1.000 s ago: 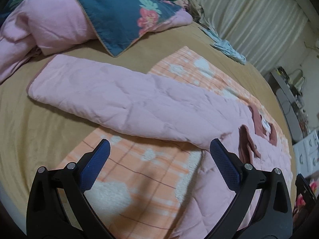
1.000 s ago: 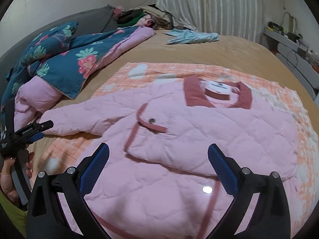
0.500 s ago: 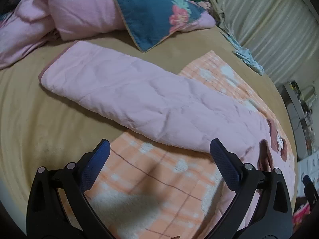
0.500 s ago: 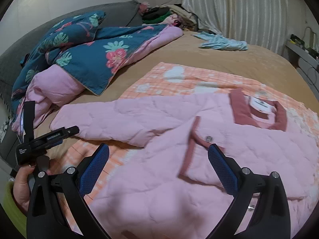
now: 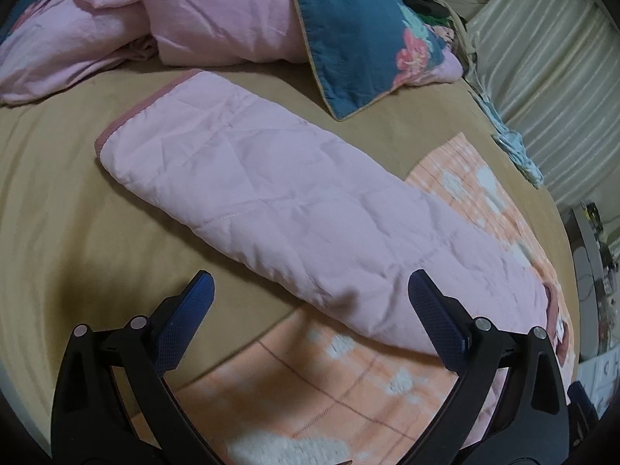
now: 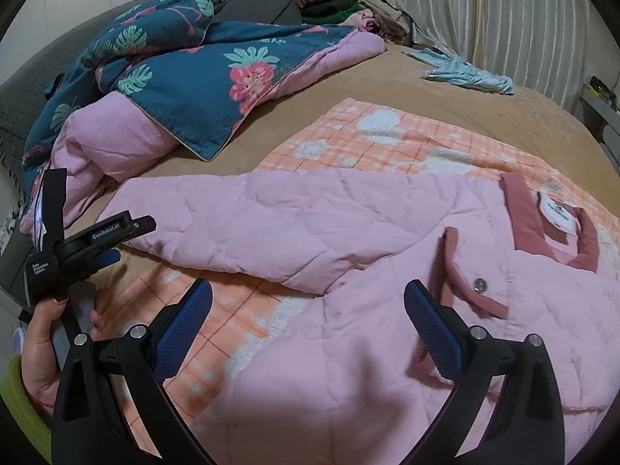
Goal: Fold large clothes
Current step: 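Grasp the other sleeve cuff with the left tool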
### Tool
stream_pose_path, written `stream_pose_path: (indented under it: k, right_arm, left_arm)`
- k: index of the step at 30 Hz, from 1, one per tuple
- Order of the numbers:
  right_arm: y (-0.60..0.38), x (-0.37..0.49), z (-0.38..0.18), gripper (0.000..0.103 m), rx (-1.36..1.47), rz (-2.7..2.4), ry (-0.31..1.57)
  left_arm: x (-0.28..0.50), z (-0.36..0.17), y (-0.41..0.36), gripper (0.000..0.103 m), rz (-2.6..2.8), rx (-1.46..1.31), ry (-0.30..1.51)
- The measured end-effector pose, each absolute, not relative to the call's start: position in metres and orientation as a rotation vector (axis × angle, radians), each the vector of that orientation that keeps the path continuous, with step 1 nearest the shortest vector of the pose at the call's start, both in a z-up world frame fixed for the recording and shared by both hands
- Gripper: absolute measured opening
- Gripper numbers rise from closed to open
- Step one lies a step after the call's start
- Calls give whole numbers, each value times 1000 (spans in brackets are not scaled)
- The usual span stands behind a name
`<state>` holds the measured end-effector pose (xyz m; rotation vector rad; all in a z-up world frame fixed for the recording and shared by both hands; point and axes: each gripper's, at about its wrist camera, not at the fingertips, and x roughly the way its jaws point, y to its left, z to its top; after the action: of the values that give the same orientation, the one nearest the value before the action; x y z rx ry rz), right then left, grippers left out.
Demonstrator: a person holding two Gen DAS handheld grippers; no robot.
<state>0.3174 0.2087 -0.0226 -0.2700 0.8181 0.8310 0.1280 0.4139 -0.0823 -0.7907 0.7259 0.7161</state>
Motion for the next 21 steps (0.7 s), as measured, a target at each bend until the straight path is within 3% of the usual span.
stream_pose_path:
  k: [19,21]
  right_arm:
    - [156,341,-41,99,-268,754,843]
    - [145,345,-39,99,-254,736,840]
  left_arm:
    - [119,-114,479,93,805,-996,574]
    - [116,-112,480,78,837,-973,585]
